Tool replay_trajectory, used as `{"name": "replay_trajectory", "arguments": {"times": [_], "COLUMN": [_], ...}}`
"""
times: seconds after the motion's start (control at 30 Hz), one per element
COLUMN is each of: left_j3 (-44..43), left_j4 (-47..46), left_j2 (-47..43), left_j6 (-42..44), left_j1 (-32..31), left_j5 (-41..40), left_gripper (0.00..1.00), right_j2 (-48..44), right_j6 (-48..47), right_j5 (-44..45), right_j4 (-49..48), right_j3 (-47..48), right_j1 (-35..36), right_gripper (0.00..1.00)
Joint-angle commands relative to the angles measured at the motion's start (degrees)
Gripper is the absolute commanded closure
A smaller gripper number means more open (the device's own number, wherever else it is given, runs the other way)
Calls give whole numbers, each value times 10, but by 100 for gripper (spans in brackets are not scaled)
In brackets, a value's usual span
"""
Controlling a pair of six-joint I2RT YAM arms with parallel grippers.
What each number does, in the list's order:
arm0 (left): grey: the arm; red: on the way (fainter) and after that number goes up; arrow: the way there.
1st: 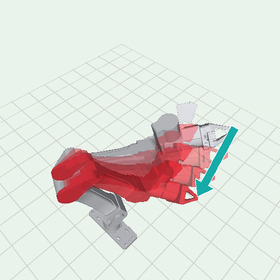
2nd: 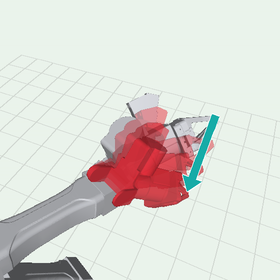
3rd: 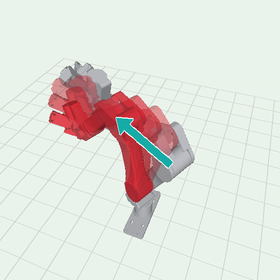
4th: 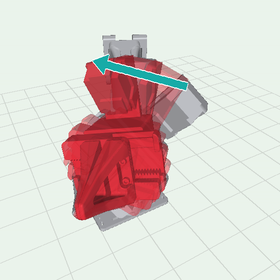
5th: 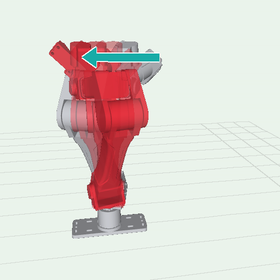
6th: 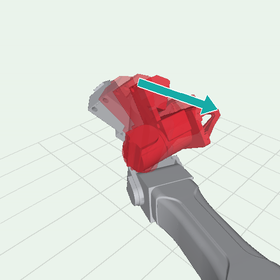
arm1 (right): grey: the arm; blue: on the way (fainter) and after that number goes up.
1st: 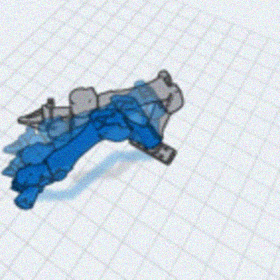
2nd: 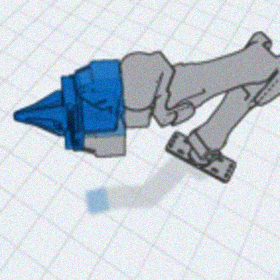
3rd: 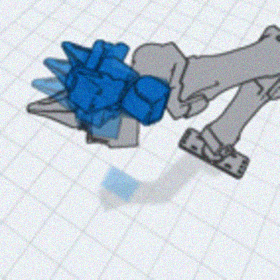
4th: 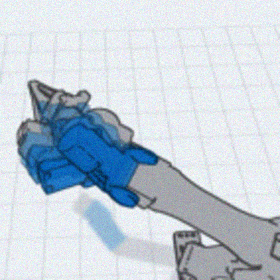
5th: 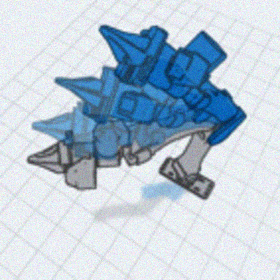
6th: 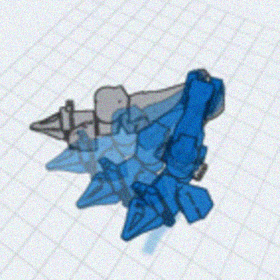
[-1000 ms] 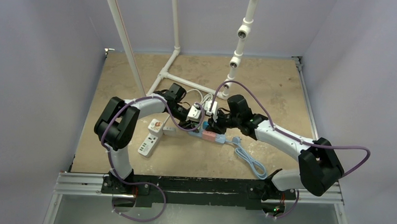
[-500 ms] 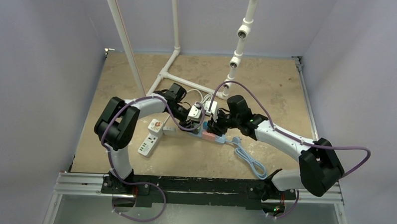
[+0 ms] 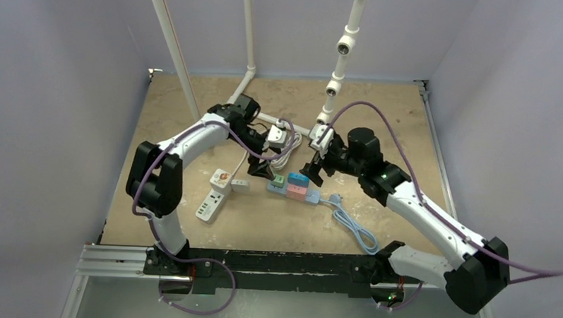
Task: Insert the plug
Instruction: Insert the plug into the socket, then reset both arms
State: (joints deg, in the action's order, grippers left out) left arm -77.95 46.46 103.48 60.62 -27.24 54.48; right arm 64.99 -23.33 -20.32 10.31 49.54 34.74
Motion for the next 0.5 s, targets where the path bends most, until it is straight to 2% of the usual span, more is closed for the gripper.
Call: {"name": "replay_trajectory", "arguments": {"times": [0.0, 0.1, 0.17, 0.27, 0.37, 0.47], "left_j3": [-79, -67, -29, 47, 134, 196], "left_j4": [120, 76, 4, -68, -166, -238], "left_j2": [-63, -119, -166, -227, -269, -273], "left_j6": [-33, -116, -179, -220, -292, -329], "left_j1": [46, 96, 138, 229, 320, 395], "left_j5": [-10, -49, -93, -127, -158, -153], "left_gripper": [1, 1, 1, 1, 1, 1], "right_j2": [-69, -114, -139, -152, -123, -61], "right_j6": [51, 110, 145, 199, 254, 288], "right_j5": [45, 124, 204, 306, 324, 357], "right_j4": [-47, -146, -238, -369, -438, -468], "right_j3": [-25, -91, -150, -233, -273, -277], "right_j1": [-55, -103, -128, -162, -207, -246], "right_gripper": [1, 1, 1, 1, 1, 1]}}
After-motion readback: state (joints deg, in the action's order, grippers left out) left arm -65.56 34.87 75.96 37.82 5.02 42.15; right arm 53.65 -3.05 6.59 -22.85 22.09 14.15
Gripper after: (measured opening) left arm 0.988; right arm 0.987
